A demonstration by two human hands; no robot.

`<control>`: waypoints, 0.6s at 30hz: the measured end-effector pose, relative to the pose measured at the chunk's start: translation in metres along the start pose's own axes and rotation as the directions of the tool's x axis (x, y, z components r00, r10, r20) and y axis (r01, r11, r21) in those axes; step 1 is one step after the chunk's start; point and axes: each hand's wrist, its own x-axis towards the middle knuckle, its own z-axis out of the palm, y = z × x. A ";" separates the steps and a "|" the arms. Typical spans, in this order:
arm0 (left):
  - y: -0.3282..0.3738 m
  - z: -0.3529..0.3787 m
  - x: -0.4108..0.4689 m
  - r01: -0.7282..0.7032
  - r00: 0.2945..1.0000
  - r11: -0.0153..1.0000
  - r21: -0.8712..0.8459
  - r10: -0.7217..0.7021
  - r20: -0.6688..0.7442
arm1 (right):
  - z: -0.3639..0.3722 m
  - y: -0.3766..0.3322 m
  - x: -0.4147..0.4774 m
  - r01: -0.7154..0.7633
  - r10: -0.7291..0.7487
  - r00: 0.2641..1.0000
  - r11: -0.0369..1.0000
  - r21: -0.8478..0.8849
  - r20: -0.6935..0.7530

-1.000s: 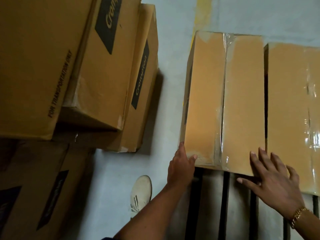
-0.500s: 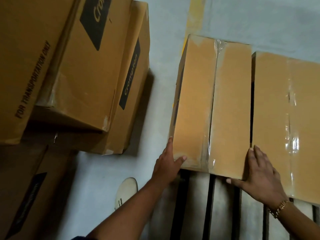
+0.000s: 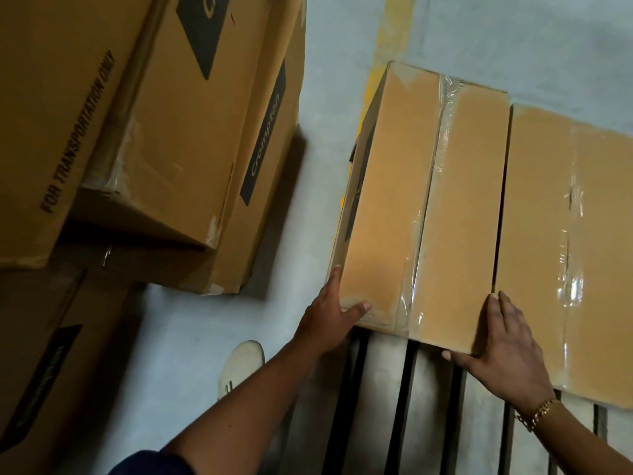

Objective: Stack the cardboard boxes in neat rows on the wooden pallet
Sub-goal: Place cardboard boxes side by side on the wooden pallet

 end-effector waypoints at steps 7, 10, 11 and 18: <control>-0.003 0.003 -0.002 0.067 0.995 0.996 -0.067 -0.072 -0.071 | -0.003 -0.006 0.003 0.014 -0.015 0.999 1.000 0.023 0.031; -0.002 0.006 -0.005 0.066 0.994 0.996 -0.067 -0.072 -0.083 | -0.005 -0.005 -0.001 0.015 -0.016 0.998 1.000 0.013 0.061; -0.001 0.008 -0.005 0.061 0.994 0.995 -0.077 -0.068 -0.083 | -0.005 -0.005 -0.002 0.015 -0.016 0.998 1.000 0.014 0.064; -0.002 0.015 -0.008 0.056 0.995 0.987 -0.154 -0.069 -0.076 | -0.003 -0.003 -0.004 0.010 -0.011 0.998 1.000 0.011 0.055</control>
